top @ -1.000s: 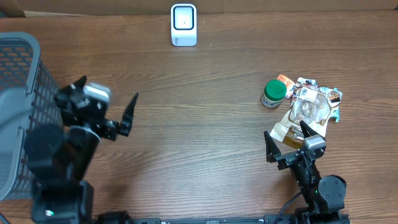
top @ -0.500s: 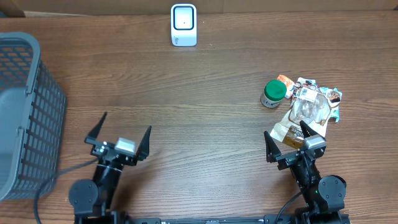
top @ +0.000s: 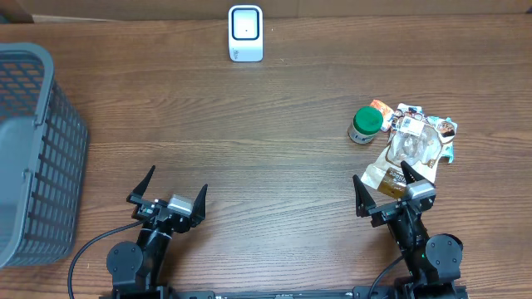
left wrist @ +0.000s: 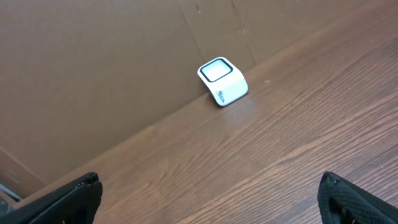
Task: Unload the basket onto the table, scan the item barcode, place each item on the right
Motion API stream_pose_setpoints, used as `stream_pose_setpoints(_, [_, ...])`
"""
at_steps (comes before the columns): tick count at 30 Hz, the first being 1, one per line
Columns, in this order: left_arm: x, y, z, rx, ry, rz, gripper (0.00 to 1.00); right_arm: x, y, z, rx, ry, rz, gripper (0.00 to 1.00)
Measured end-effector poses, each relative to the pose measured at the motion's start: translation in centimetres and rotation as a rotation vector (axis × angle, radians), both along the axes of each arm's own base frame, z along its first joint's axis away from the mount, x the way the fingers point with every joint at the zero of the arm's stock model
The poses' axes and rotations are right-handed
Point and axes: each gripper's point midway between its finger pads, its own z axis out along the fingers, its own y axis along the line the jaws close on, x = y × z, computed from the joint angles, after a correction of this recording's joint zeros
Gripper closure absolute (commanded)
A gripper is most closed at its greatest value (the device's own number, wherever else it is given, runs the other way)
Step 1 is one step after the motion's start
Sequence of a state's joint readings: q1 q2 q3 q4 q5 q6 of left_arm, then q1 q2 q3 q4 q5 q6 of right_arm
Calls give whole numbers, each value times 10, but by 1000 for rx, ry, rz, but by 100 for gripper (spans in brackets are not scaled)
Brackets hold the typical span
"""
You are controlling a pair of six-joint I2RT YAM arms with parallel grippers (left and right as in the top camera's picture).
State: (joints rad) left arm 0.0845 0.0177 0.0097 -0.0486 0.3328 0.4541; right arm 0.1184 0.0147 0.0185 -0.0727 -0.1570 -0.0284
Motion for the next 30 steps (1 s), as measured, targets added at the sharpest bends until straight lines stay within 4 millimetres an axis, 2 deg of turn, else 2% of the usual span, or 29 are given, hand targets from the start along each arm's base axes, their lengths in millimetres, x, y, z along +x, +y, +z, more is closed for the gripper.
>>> stream_pose_setpoints(30, [0, 0, 0, 17, -5, -1, 0, 0, 0, 0, 0, 0, 0, 0])
